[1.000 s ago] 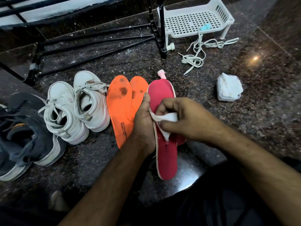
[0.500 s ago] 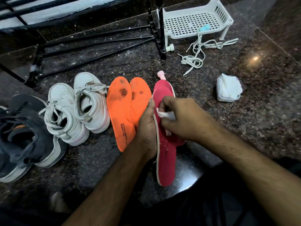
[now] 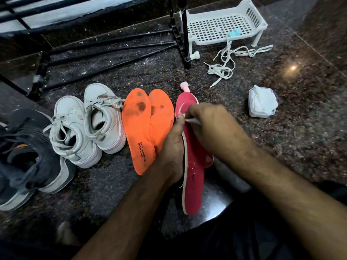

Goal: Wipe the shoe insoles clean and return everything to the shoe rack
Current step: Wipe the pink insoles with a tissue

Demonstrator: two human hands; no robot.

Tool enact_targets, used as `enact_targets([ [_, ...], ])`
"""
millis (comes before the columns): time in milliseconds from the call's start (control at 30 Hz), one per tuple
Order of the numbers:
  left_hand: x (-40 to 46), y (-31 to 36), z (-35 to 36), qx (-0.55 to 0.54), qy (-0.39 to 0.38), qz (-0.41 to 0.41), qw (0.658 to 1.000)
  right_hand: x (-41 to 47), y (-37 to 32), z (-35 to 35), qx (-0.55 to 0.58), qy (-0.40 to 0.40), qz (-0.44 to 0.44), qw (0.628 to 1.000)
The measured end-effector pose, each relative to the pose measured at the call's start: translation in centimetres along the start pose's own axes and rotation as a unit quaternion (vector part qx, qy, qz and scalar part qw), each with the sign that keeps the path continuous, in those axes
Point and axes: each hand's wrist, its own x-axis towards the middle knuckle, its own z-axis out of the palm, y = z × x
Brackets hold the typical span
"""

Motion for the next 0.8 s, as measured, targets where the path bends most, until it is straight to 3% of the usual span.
enact_targets([
  [133, 0.4, -0.1, -1.2, 0.009, 0.055, 0.009, 0.998, -1.6, -1.1, 0.7, 0.015, -0.081, 0.033, 0.996],
  [233, 0.9, 0.0, -1.4, 0.008, 0.046, 0.022, 0.999, -2.3, -0.6, -0.2, 0.077, -0.176, 0.053, 0.980],
  [267, 1.0, 0.1, -1.3, 0.004, 0.031, 0.020, 0.999, -2.2, -0.3, -0.5, 0.115, -0.178, 0.073, 0.975],
  [333, 1.0, 0.1, -1.2, -0.017, -0.007, 0.006, 1.000, -1.7, 0.3, -1.0, 0.164, -0.106, 0.109, 0.975],
  [400, 0.7, 0.0, -0.8, 0.001, -0.014, -0.005, 1.000, -0.9, 1.0, -1.4, 0.107, 0.011, 0.100, 0.989],
  [467, 0.8, -0.5, -0.7, 0.030, -0.010, -0.004, 0.999, 0.0, 1.2, -1.4, 0.032, 0.066, 0.071, 0.995],
  [667, 0.4, 0.2, -1.0, -0.019, 0.074, 0.029, 0.997, -0.8, -2.4, 0.6, -0.013, -0.017, -0.013, 1.000],
  [733, -0.1, 0.3, -1.5, -0.019, 0.061, 0.029, 0.998, -1.5, -3.1, 0.4, 0.001, -0.042, -0.023, 0.999],
  [800, 0.4, 2.3, -2.2, -0.008, 0.107, 0.082, 0.991, -2.3, -3.2, 0.0, 0.027, -0.071, -0.039, 0.996],
])
